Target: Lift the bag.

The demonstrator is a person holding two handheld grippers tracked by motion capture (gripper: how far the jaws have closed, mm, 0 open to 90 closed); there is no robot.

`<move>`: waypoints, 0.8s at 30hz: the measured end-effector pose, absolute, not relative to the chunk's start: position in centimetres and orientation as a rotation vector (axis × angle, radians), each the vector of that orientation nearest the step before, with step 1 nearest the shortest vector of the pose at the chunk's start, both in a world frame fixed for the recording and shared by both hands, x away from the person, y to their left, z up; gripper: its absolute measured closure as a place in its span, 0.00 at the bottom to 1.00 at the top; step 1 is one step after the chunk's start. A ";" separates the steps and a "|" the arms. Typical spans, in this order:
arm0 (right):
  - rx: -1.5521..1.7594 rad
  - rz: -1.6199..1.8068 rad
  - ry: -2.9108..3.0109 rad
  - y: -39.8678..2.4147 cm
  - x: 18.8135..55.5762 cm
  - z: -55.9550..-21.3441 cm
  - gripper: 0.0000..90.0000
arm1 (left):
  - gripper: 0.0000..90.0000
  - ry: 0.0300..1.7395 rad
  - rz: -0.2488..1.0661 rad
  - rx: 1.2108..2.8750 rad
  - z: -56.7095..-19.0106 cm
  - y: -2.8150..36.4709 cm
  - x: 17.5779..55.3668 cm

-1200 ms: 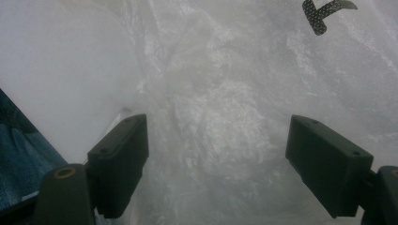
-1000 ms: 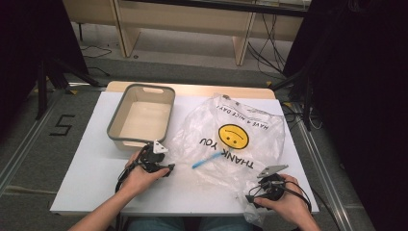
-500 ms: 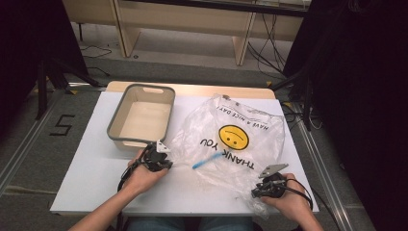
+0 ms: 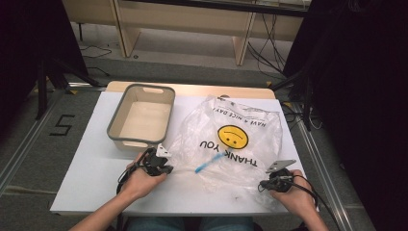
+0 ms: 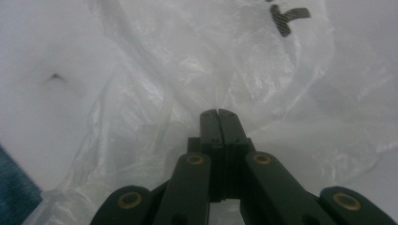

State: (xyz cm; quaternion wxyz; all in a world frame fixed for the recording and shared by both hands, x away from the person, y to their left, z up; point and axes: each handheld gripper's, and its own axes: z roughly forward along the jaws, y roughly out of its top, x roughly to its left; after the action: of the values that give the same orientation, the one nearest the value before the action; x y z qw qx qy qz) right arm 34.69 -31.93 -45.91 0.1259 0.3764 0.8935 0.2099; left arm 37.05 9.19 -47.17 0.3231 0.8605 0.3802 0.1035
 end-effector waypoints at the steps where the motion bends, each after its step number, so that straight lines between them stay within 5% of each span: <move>1: 1.109 0.614 2.583 -32.3 34.8 -45.8 1.00 | 0.99 0.987 0.269 2.261 -47.1 9.1 36.8; 9: 1.123 0.620 2.481 -33.3 36.0 -45.4 1.00 | 0.97 0.886 0.266 2.275 -46.3 8.0 34.9; 13: 1.129 0.639 2.454 -33.6 36.2 -45.5 1.00 | 0.69 0.857 0.369 2.214 -45.3 7.8 34.6; 18: 1.169 0.732 2.373 -33.9 35.3 -44.7 0.79 | 0.42 0.836 0.473 2.194 -45.4 7.5 34.5; 24: 1.220 0.919 2.314 -33.8 33.6 -43.3 0.45 | 0.35 0.894 0.413 2.283 -47.2 8.1 35.8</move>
State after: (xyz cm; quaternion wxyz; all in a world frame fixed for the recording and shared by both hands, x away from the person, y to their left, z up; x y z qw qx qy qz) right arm 33.61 -33.83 -43.35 0.1832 0.4325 0.8205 0.3259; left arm 35.79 8.14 -47.25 0.3221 0.8693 0.3403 0.1573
